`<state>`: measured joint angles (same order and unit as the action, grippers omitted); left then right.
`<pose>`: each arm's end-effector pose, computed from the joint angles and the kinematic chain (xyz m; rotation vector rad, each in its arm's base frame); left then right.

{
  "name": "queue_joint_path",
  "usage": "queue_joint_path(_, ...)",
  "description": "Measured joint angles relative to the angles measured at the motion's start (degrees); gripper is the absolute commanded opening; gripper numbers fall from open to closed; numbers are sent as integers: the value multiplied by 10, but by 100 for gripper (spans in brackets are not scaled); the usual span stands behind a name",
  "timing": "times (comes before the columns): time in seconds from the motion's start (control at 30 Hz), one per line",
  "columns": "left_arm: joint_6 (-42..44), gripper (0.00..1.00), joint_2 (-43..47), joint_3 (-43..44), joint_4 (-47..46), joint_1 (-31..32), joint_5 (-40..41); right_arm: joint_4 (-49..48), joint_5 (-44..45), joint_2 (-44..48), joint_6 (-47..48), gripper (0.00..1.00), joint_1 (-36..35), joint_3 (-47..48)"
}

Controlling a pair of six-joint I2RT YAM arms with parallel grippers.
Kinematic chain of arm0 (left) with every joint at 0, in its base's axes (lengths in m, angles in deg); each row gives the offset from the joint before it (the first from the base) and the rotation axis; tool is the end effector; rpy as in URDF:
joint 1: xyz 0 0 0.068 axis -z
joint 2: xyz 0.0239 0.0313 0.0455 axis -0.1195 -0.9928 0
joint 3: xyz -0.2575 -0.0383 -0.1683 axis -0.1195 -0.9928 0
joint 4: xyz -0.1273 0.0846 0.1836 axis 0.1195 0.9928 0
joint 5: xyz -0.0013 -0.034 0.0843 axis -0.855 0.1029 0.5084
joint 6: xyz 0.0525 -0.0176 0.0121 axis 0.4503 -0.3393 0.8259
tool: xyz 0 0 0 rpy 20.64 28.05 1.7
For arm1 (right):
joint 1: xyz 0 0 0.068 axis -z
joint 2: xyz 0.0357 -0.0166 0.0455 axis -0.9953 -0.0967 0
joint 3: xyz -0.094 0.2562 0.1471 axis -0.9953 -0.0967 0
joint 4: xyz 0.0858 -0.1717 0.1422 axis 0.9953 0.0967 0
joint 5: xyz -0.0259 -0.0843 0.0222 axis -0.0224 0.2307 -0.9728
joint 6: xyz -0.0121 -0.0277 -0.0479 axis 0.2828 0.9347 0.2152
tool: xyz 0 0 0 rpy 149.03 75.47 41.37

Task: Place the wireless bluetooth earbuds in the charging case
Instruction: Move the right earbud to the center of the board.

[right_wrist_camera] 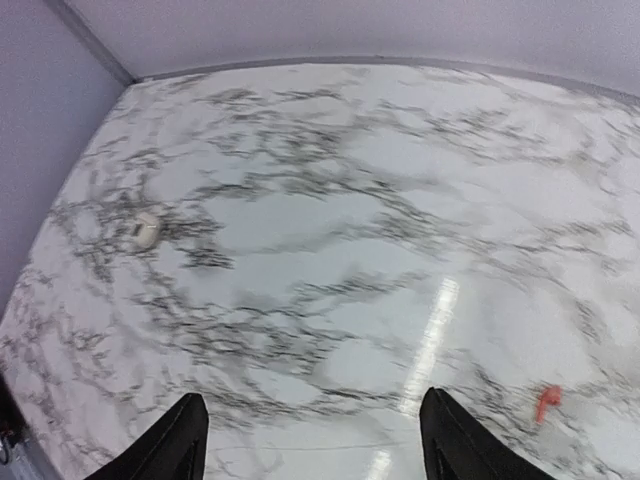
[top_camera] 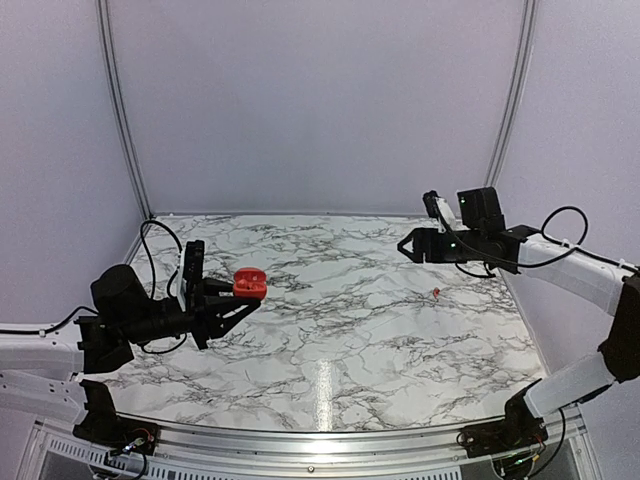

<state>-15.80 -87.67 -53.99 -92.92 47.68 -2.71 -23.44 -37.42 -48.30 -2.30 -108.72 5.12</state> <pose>0.0892 -0.1477 0.3188 0.8519 1.2250 -1.1258 0.2473 0.1232 0.3283 -0.3410 2.1792 0.6834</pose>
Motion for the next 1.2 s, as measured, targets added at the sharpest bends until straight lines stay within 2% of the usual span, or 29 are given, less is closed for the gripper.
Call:
queue_joint_path(0.13,-7,0,-4,0,0,-6,2,54,84,-29,16,70,63,-1)
queue_joint_path(0.37,-7,0,-5,0,0,-10,2,106,158,-146,55,65,93,26)
queue_joint_path(0.97,-6,0,-5,0,0,-10,2,122,186,-262,92,58,115,65)
queue_joint_path(1.2,-4,0,-5,0,0,-10,2,122,183,-278,95,45,127,65)
